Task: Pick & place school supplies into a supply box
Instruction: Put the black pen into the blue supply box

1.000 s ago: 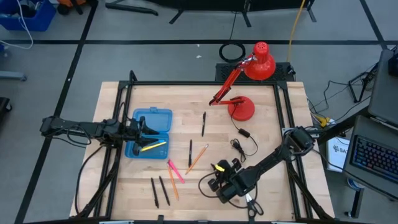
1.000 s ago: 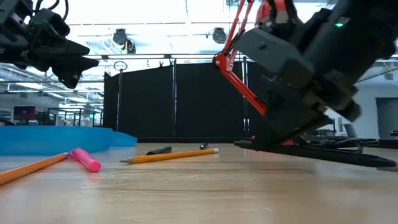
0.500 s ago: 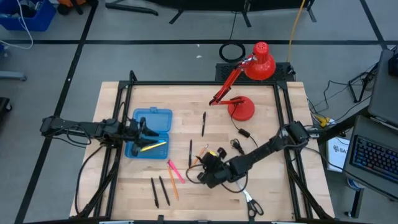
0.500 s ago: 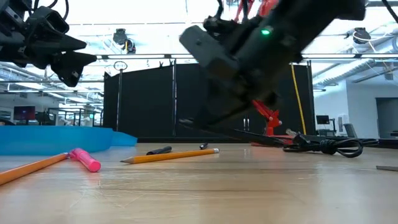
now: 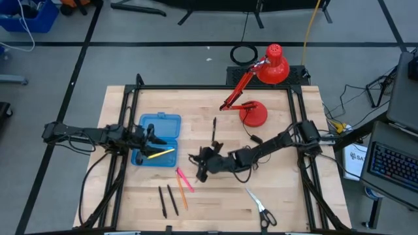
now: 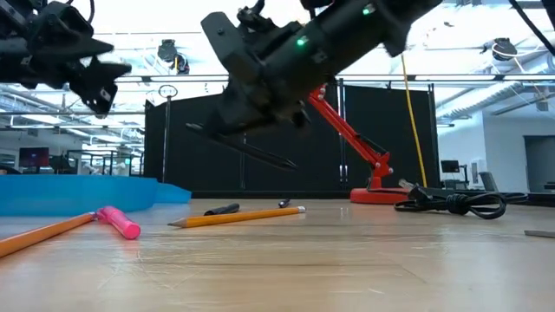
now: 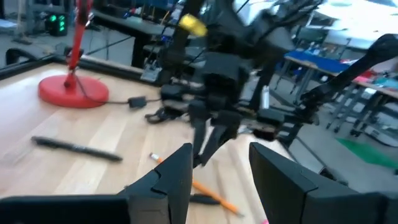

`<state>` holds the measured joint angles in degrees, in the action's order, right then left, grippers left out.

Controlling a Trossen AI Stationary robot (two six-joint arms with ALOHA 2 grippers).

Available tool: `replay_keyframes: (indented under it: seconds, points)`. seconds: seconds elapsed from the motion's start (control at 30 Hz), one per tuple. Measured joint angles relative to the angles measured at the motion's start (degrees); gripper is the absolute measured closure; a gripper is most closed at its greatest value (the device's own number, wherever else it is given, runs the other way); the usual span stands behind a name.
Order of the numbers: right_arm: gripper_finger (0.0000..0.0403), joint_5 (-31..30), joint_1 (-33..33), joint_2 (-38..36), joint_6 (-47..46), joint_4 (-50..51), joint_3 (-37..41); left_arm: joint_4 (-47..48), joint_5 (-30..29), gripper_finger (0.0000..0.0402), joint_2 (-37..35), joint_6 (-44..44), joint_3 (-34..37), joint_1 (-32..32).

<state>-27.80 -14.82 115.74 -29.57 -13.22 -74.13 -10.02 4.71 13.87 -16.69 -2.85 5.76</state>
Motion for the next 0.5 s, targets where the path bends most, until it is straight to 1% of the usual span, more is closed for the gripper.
replay_keyframes:
  seconds: [0.17,0.27,0.4,0.5]
  points:
    - [0.0389,2.99,2.68,0.0,4.68,-5.25,0.0,-5.39,7.72,0.024,0.0,1.36,0.0,0.02]
    - [0.0389,7.22,4.3,0.0,6.2,-8.26,-0.04,-7.86,11.18,0.024,0.0,1.31,0.0,0.0]
    - [0.0389,11.19,6.09,0.04,6.51,-10.17,-0.05,-10.1,15.19,0.024,-0.02,0.5,0.0,0.02]
    - [0.0389,14.49,7.03,0.45,6.93,-12.27,-0.07,-10.18,16.91,0.024,-0.02,0.47,0.0,0.02]
